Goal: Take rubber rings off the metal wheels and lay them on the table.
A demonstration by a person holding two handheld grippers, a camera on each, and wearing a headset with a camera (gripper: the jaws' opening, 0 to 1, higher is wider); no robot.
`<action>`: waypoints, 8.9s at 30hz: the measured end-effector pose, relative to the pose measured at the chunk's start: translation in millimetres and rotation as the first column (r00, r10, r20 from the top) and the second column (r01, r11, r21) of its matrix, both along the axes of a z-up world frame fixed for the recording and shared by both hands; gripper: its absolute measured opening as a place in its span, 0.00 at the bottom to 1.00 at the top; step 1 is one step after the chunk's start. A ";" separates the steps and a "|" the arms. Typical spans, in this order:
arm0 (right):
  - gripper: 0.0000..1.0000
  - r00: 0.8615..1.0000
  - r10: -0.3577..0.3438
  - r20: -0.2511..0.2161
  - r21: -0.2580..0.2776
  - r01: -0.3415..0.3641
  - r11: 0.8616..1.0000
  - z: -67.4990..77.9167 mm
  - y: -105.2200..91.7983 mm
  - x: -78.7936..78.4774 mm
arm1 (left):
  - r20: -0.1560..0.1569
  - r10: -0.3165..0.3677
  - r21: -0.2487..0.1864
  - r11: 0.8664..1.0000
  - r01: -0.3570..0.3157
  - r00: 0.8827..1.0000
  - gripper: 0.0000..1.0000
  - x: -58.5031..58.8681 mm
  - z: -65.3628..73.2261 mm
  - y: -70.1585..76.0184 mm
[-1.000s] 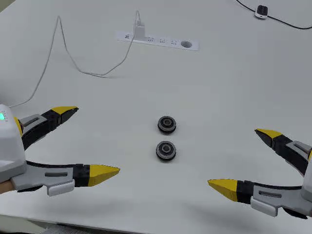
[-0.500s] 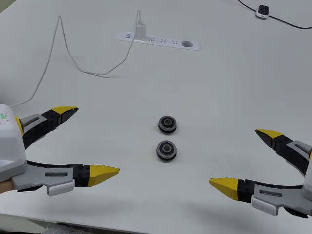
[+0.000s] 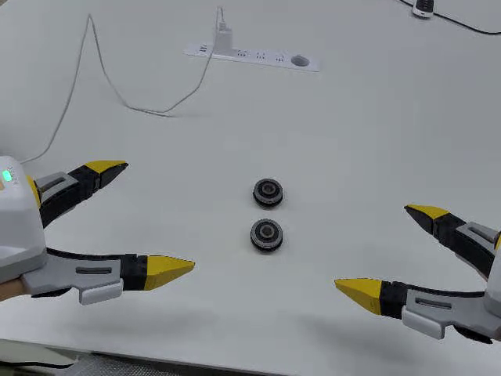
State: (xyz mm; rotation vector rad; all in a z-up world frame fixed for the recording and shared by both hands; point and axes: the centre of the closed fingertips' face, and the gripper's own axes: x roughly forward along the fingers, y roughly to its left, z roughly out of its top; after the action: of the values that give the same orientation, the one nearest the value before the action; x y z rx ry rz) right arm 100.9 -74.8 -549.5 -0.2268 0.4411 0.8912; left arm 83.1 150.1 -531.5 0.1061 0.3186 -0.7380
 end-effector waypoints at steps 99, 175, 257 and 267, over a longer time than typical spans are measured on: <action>0.62 0.989 0.045 -0.142 0.133 -0.026 0.991 -21.1 28.7 -13.3 | -0.104 -0.375 0.171 0.906 0.388 0.921 0.15 28.9 -65.5 -123.9; 0.52 0.763 0.076 -0.641 0.400 0.248 0.882 -39.3 107.8 3.4 | -0.083 -0.442 0.227 0.864 0.448 0.893 0.13 30.2 -66.8 -125.2; 0.45 0.711 0.029 -0.702 0.388 0.348 0.853 -41.2 105.9 2.9 | -0.086 -0.437 0.232 0.865 0.444 0.895 0.12 28.4 -67.8 -123.0; 0.31 0.701 0.019 -0.713 0.397 0.382 0.834 -47.2 96.4 7.5 | -0.086 -0.436 0.232 0.866 0.444 0.896 0.12 28.6 -66.9 -123.4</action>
State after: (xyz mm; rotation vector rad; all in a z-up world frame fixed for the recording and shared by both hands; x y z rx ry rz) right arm 108.3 21.5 -596.7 0.6947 0.8874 0.8341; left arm 111.7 26.8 -598.4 0.4147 0.4217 -1.1547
